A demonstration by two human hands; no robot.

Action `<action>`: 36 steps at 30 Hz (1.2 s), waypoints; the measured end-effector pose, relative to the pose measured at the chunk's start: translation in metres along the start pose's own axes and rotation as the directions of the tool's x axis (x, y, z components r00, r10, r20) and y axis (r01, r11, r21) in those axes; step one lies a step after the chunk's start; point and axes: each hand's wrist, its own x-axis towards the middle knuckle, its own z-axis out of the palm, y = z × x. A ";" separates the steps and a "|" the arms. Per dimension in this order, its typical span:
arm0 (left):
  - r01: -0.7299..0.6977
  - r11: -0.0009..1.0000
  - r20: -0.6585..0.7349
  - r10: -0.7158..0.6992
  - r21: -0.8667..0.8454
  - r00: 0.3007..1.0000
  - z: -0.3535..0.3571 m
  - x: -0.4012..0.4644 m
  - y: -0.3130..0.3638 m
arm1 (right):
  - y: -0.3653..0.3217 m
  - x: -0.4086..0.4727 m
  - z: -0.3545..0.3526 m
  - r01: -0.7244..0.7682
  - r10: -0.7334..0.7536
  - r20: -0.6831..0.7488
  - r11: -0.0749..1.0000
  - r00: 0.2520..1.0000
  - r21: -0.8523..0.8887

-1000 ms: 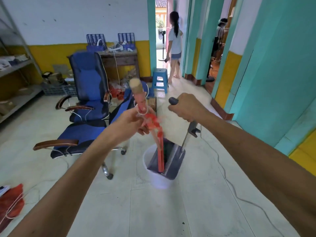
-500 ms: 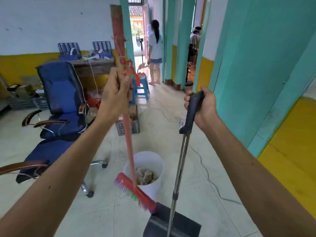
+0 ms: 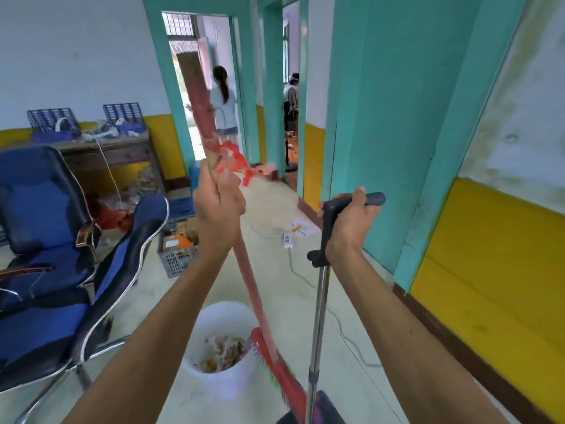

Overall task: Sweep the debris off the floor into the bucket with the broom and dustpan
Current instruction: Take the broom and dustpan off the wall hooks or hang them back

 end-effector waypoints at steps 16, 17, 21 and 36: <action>-0.247 0.946 0.124 0.276 -0.208 0.953 0.152 0.095 0.071 | -0.066 0.140 -0.092 0.077 -0.080 0.054 0.996 0.995 0.041; -0.235 0.956 0.154 0.262 -0.175 0.953 0.168 0.087 0.067 | -0.065 0.144 -0.090 0.093 -0.095 0.064 0.995 0.993 0.036; -0.291 0.956 0.244 0.289 -0.029 0.926 0.226 0.041 0.022 | -0.067 0.162 -0.070 0.170 -0.171 0.071 0.985 0.983 0.016; -0.315 0.926 0.142 0.347 -0.206 0.927 0.357 0.012 -0.034 | -0.089 0.238 -0.056 0.270 -0.270 -0.005 0.962 0.963 0.036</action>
